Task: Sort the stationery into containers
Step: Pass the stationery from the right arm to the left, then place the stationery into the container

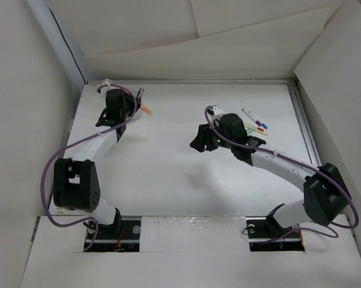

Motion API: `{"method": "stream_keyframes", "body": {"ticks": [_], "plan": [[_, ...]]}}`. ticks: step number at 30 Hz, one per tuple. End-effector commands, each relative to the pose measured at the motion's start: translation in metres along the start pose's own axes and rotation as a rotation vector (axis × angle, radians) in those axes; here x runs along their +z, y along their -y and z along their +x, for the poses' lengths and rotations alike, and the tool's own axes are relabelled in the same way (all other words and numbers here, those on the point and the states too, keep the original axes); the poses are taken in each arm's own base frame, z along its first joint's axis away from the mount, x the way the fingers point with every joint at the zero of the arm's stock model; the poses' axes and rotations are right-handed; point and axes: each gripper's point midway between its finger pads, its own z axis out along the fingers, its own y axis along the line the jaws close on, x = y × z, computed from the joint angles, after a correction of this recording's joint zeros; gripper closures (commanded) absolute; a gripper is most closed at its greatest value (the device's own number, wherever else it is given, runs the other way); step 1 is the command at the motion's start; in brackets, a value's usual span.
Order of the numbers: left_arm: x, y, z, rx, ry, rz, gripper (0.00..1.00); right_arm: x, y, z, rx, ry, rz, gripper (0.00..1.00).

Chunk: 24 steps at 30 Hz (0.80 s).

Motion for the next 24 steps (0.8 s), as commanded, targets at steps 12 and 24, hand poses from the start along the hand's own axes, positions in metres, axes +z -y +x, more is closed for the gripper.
{"method": "stream_keyframes", "body": {"ticks": [12,24], "plan": [[0.005,-0.068,-0.161,0.065,0.410,-0.408,1.00,-0.010,0.009,-0.021,0.022,0.093,0.037,0.41],[0.036,-0.096,-0.151,0.103,0.379,-0.500,1.00,-0.012,0.006,-0.026,0.015,0.117,0.027,0.41]]}}
